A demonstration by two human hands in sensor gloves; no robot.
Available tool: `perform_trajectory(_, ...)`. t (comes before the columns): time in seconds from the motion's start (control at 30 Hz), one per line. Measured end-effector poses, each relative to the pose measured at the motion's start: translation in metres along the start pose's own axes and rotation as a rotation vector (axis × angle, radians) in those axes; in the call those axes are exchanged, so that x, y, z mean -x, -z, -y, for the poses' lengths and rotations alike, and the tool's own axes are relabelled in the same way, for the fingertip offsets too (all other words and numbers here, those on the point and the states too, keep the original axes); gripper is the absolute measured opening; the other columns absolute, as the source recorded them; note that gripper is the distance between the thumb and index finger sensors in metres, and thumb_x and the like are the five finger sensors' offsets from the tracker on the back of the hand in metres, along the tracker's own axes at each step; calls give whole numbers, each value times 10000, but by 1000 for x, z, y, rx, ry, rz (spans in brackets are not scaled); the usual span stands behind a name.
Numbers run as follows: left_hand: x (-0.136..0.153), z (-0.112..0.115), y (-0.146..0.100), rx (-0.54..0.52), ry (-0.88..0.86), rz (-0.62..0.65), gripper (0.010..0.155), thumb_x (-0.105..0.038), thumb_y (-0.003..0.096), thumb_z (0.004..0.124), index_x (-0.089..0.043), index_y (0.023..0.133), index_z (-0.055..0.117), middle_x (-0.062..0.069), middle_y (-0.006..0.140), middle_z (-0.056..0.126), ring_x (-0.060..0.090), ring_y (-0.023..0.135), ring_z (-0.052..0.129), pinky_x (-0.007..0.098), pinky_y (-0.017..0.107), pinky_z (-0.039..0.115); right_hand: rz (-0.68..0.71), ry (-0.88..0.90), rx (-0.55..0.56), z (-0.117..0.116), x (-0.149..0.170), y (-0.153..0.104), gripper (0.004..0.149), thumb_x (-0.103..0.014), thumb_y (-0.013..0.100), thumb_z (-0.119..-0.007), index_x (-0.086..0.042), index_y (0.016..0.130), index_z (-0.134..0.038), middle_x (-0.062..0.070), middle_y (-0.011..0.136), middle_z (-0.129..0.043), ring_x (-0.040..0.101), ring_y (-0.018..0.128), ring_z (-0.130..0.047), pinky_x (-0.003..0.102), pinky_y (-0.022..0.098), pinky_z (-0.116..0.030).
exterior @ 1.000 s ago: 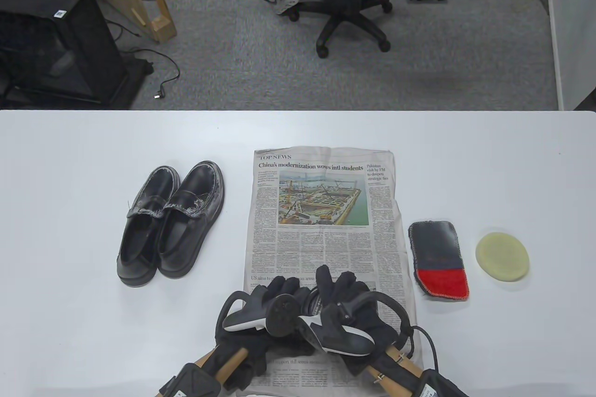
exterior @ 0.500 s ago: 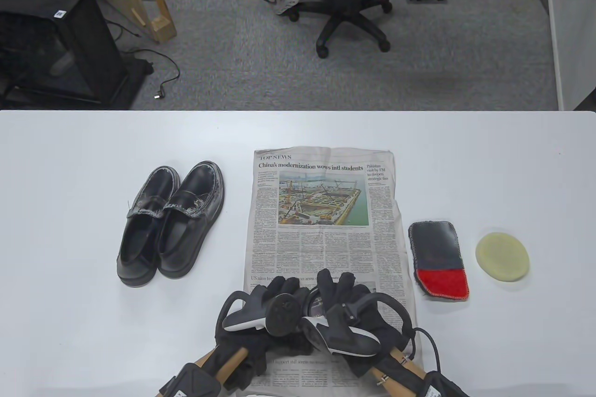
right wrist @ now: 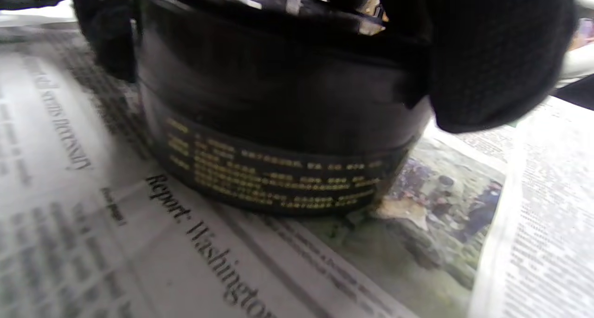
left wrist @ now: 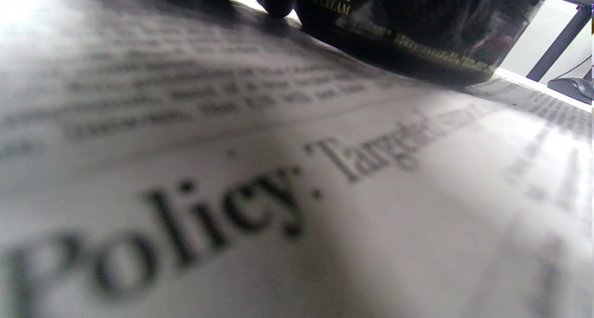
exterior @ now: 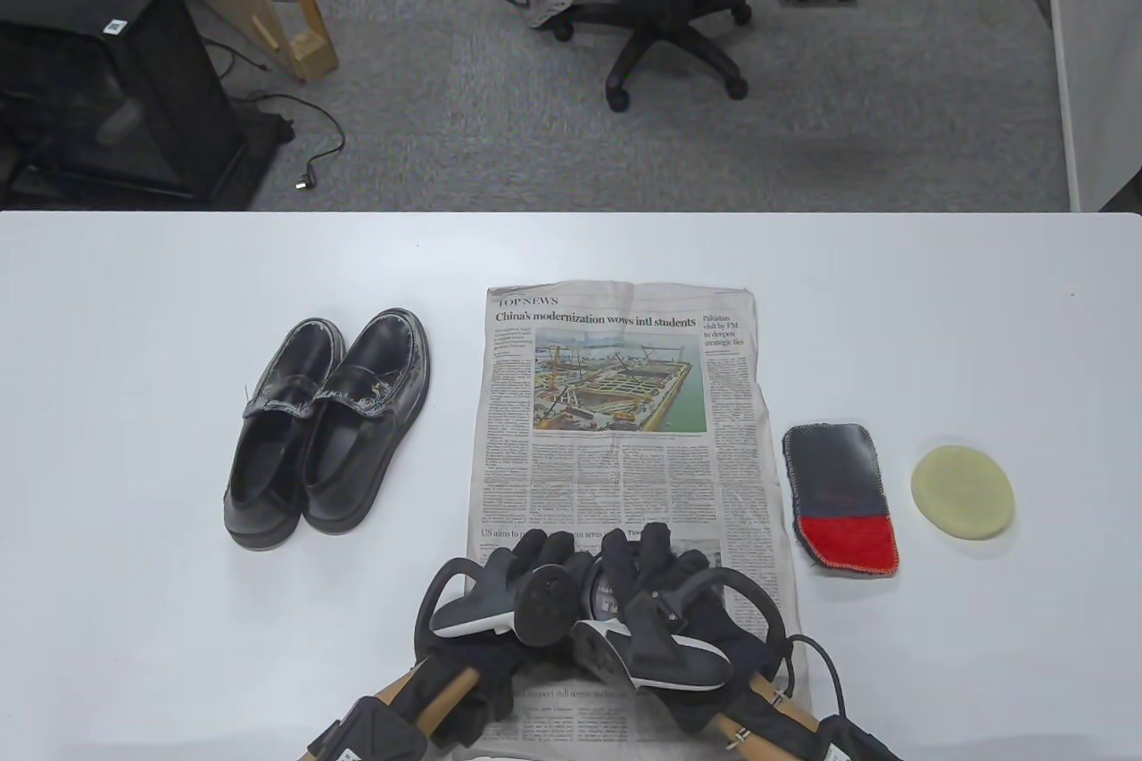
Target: Dip and apply leather care cream with polishing sponge on shoes
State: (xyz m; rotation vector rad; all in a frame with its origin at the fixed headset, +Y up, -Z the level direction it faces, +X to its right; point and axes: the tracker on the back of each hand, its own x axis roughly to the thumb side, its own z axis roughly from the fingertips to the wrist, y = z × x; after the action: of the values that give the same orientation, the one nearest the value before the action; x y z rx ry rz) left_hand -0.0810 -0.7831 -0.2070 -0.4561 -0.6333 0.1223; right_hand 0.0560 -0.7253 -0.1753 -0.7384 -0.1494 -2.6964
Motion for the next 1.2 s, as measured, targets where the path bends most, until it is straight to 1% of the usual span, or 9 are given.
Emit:
perform_trajectory(0.1,0,0,0,5,-2,4,1020,-590,437,728,-47,1203,329,307,1229,244,563,1045,284,718,671,363,40,25,-61,2,4,0,1053,-757,506,-385,43,1191,-341,452,1085,-560,629,697,-895,470,394,-902)
perform_trajectory(0.17,-1,1,0,7,11,2,1023,-596,439,717,-43,1203,321,312,1228,238,565,1044,280,720,671,362,116,136,-105,0,10,-1,1102,-740,487,-498,86,1176,-264,508,1101,-431,723,872,-686,598,527,-823)
perform_trajectory(0.23,-1,0,0,6,8,1,1021,-594,438,720,-44,1201,323,312,1227,241,567,1043,282,720,670,362,142,178,-129,-3,16,-1,1165,-742,441,-591,87,1168,-215,522,1107,-359,744,892,-629,604,548,-814)
perform_trajectory(0.5,0,0,1,5,7,-4,1022,-588,433,723,-46,1205,328,298,1232,249,554,1049,290,712,676,369,54,158,-78,-8,15,-1,1108,-773,494,-422,75,1179,-227,520,1081,-426,654,759,-820,460,434,-890)
perform_trajectory(0.67,-2,-15,-3,69,59,18,1069,-608,431,768,4,1202,352,385,1217,302,620,1031,374,735,673,450,107,258,-120,-6,32,-3,1046,-723,510,-436,31,1180,-162,452,1146,-319,691,976,-521,670,645,-638)
perform_trajectory(0.73,-2,-25,-11,26,56,19,1105,-631,435,752,30,1203,312,411,1210,282,638,1026,379,742,672,458,86,345,-64,-5,49,-9,1008,-703,522,-438,-3,1183,-138,406,1170,-243,669,1020,-383,682,688,-541)
perform_trajectory(0.83,-12,-41,-19,-142,11,48,1142,-684,435,715,20,1208,257,417,1214,263,647,1032,378,758,669,467,-7,385,52,-4,78,-24,966,-685,538,-422,-27,1191,-151,371,1186,-234,647,1038,-346,670,710,-504)
perform_trajectory(0.9,-26,-45,-14,-165,14,70,1171,-720,433,687,3,1210,193,431,1214,215,667,1032,337,780,662,459,-58,425,132,-10,92,-34,956,-677,542,-426,-27,1191,-161,373,1186,-244,643,1038,-349,669,710,-500)
perform_trajectory(1.2,-93,-35,40,103,385,38,1276,-803,403,633,6,1160,-1,553,1150,122,801,957,307,857,582,555,-167,421,209,-32,113,-48,954,-659,538,-459,-13,1181,-175,373,1176,-253,645,1030,-352,690,697,-496)
